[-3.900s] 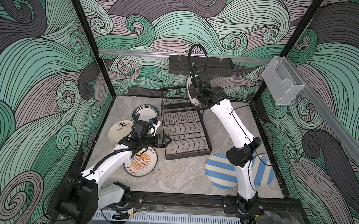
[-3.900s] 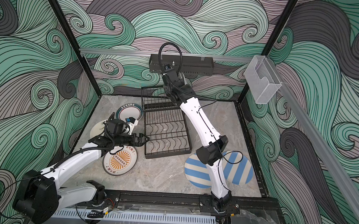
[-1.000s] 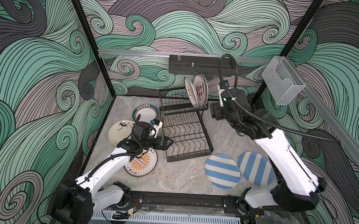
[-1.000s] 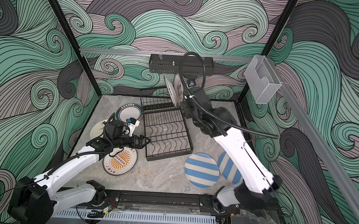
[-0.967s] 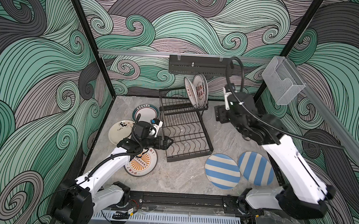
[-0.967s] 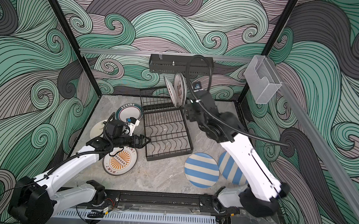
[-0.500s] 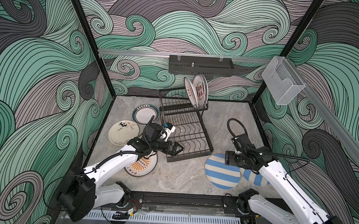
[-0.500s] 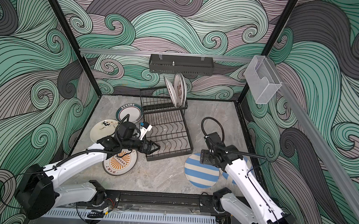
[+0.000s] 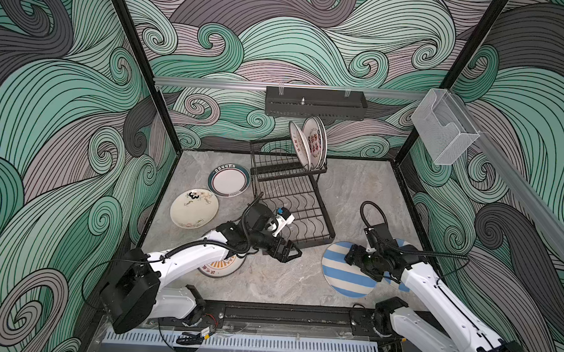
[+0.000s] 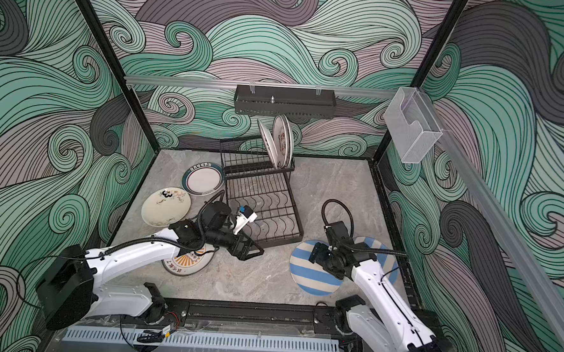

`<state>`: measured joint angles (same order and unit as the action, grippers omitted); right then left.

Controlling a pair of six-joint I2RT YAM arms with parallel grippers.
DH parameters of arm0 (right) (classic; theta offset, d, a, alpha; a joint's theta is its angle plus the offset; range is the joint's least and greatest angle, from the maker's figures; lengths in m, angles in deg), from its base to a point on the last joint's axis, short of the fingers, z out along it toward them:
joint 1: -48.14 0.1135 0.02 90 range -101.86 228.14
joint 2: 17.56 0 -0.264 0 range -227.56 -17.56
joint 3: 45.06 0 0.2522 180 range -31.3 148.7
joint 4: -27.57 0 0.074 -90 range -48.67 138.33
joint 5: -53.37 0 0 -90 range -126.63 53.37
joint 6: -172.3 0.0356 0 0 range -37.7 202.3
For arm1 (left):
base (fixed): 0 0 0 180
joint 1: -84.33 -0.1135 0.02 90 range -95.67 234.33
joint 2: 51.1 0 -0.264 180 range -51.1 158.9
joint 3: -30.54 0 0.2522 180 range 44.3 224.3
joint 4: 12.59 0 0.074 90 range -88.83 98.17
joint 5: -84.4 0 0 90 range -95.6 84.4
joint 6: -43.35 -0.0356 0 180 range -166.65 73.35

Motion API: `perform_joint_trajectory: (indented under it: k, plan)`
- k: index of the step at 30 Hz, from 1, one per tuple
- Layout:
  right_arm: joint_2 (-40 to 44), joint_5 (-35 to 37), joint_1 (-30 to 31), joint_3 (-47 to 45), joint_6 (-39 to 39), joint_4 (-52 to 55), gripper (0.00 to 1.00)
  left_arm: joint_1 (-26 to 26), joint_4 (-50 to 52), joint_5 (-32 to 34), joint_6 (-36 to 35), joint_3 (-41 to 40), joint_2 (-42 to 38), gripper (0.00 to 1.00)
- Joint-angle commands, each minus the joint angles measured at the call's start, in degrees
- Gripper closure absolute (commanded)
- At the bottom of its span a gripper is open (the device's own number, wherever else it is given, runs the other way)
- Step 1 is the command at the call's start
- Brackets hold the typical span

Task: Load plates into a dish rack
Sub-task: Move the dish rack to the top-center of the table.

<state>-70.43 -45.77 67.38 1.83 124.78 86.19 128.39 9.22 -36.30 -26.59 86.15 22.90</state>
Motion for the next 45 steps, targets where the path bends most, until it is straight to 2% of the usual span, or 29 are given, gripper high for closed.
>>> perform_joint_trajectory:
  k: [1, 4, 10, 16, 22, 25, 29, 32, 37, 45]
  plan:
    - [-2.1, -10.8, -0.1, -1.4, 0.8, -11.3, 0.21, 0.4, -0.9, -0.1, 1.0, -2.2, 0.4, 0.01]
    - [-4.2, -8.6, 0.0, -0.9, -0.8, -9.0, 0.20, 1.9, -1.4, 0.9, 2.0, -3.3, 1.0, 0.01]
    - [-6.5, -6.6, 0.1, -0.8, -1.3, -8.5, 0.18, 2.4, -2.8, 0.8, 0.5, -2.8, 7.0, 0.01]
    - [-8.1, -3.2, -0.3, -0.6, -1.1, -7.2, 0.16, 2.4, 0.3, 3.7, -4.8, 2.6, 13.3, 0.01]
    - [-5.6, 4.3, -3.0, 0.5, -0.4, -0.4, 0.14, 1.7, 5.7, 7.6, -10.9, 7.6, 18.4, 0.01]
    - [-3.3, 6.7, -4.9, 0.7, 0.7, 3.2, 0.14, 1.1, 7.7, 6.7, -11.9, 10.0, 19.3, 0.01]
    - [-0.5, 9.6, -7.6, 0.5, 2.5, 7.6, 0.11, 1.2, 5.1, 1.9, -8.9, 10.7, 17.4, 0.02]
    - [1.2, 10.3, -10.7, 0.5, 1.6, 9.9, 0.11, 1.7, 2.7, -1.0, -7.1, 10.8, 17.3, 0.01]
    - [2.4, 9.8, -13.4, 0.0, 1.8, 10.9, 0.10, 2.8, 2.5, -1.2, -6.4, 10.3, 16.5, 0.01]
    - [2.0, 5.2, -14.8, -5.6, 2.5, 4.1, 0.10, 4.5, 1.6, -2.3, -6.9, 10.3, 17.3, 0.02]
